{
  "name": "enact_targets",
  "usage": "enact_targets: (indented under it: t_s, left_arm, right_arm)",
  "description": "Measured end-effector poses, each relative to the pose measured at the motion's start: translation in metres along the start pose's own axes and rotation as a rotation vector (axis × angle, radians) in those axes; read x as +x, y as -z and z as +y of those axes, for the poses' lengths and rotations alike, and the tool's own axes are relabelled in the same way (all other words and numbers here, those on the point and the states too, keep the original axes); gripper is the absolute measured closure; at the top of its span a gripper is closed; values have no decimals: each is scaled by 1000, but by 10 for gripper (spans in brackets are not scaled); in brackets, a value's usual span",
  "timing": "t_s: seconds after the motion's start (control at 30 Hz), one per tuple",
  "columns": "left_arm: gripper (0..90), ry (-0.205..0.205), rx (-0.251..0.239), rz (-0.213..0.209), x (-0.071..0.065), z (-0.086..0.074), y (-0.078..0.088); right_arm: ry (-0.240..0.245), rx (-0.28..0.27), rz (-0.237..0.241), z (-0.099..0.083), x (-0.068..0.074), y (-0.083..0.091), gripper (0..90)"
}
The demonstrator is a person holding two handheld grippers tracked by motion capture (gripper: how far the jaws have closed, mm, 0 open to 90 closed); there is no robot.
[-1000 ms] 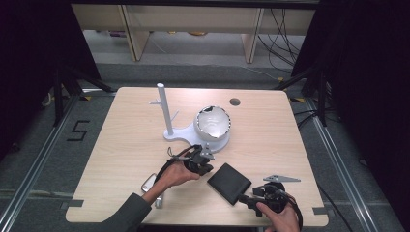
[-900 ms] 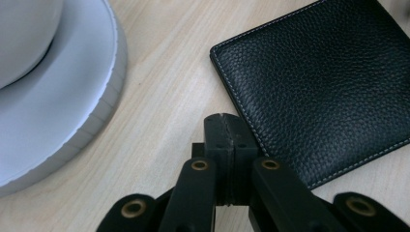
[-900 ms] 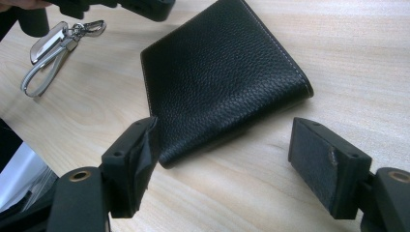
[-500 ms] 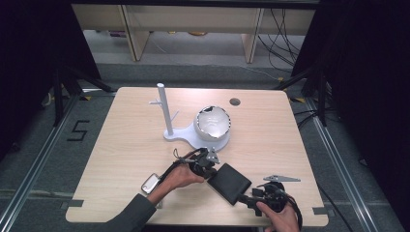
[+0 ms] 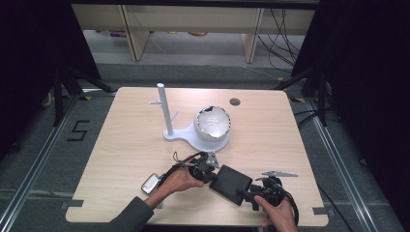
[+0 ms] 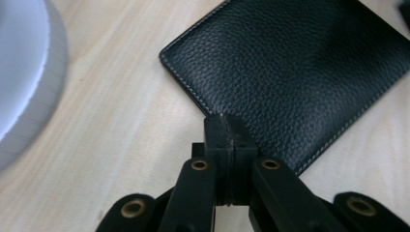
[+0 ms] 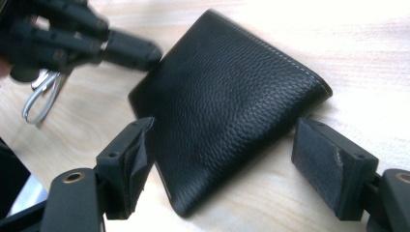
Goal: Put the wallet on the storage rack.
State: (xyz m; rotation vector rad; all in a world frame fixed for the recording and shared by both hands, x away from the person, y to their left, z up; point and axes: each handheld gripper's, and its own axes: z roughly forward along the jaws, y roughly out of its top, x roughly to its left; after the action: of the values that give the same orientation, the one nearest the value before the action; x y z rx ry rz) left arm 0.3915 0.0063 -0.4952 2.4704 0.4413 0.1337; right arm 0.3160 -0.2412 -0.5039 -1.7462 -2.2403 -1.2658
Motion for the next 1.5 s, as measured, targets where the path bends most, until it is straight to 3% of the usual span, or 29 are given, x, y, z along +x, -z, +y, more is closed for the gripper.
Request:
enact_targets:
  t_s: [0.37,0.4,0.43,0.47,0.63,0.67,0.7,0.77,0.83,0.87,0.9,0.97,1.0,1.03,1.1,1.5]
  left_arm:
    - [894,-18,1,-61,-20,-4,3]
    - [893,-17,0,-65,-22,-4,3]
    - [893,-15,-1,-73,-23,-5,2]
    - [893,-15,0,-68,-24,-5,2]
    - [891,-25,2,-71,-32,-5,2]
    - [891,-23,2,-70,-33,-5,2]
    - [891,-21,3,-69,-33,-5,2]
    - [891,-21,2,-71,-33,-5,2]
    - [891,-20,4,-65,-34,-5,2]
    - [891,-20,3,-62,-34,-5,2]
    - [891,-21,5,-60,-35,-5,2]
    - [891,-22,5,-60,-35,-6,2]
    - [891,-21,5,-59,-35,-6,2]
    - [891,-20,3,-59,-35,-6,2]
    - [891,-19,4,-59,-35,-6,2]
    - [886,-28,7,-55,-35,-7,4]
  right_arm:
    - [-71,-34,2,16,-12,-9,259]
    - [-92,-27,15,18,-12,-8,263]
    - [-170,-20,25,19,-8,-9,268]
    - [-93,-42,15,20,-15,-11,278]
    - [-109,-59,40,23,-18,-17,315]
    - [-166,-40,33,23,-13,-16,318]
    - [-179,-37,27,24,-12,-16,320]
    - [-158,-39,31,24,-11,-16,356]
    - [-167,-50,37,25,-12,-14,393]
    - [-129,-63,27,25,-16,-14,416]
    - [-115,-76,48,24,-18,-14,439]
    - [-152,-71,113,23,-18,-14,544]
    - [-152,-67,150,22,-17,-16,550]
    - [-164,-46,148,22,-10,-16,548]
    - [-124,-36,133,24,-5,-14,563]
    - [-77,-54,189,27,-5,-7,721]
